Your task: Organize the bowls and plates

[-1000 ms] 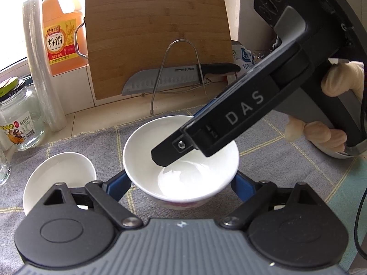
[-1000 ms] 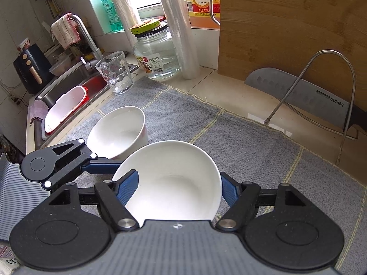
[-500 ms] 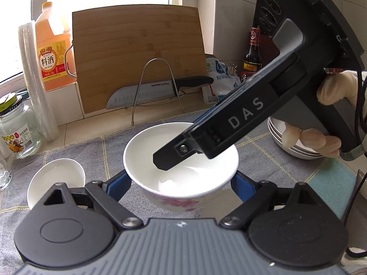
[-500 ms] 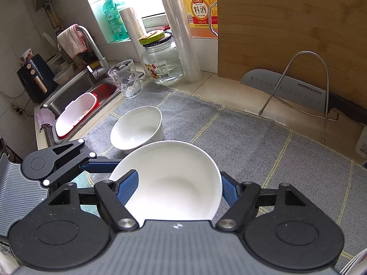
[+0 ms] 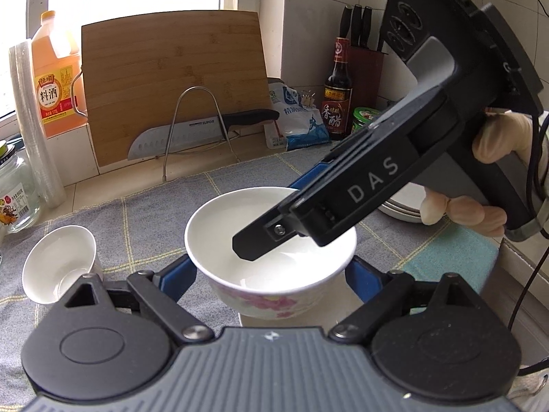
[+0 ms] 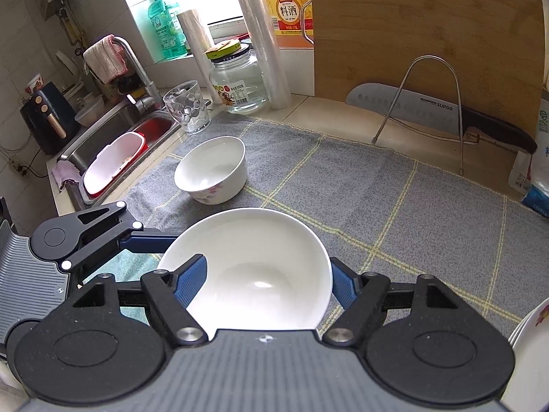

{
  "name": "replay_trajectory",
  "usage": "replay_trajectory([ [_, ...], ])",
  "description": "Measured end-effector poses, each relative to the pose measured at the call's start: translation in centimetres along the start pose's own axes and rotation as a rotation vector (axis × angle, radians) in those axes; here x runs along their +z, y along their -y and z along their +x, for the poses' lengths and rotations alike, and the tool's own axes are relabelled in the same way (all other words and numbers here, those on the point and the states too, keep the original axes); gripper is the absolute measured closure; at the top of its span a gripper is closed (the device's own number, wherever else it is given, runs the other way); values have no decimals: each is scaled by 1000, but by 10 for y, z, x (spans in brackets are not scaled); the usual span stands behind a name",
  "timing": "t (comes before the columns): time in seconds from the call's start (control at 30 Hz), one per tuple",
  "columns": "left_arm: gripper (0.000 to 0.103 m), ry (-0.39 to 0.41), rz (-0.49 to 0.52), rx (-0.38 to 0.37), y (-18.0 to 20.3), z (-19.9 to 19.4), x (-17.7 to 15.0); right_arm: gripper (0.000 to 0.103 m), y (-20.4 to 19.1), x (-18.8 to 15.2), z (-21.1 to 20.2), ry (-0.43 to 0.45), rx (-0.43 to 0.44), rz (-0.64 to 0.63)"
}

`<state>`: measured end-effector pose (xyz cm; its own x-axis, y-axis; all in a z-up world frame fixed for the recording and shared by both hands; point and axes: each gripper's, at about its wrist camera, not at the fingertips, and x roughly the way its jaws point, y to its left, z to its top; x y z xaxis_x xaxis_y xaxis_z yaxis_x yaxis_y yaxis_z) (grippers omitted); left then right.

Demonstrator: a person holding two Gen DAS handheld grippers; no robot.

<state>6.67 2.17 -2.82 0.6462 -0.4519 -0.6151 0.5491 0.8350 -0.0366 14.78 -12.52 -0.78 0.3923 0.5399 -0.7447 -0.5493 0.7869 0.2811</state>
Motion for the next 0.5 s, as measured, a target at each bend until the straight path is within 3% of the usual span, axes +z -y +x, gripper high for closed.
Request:
replay_trajectory([
  [0.5, 10, -66, 31, -60, 17, 6, -15, 22, -1, -34, -5, -32, -31, 44],
])
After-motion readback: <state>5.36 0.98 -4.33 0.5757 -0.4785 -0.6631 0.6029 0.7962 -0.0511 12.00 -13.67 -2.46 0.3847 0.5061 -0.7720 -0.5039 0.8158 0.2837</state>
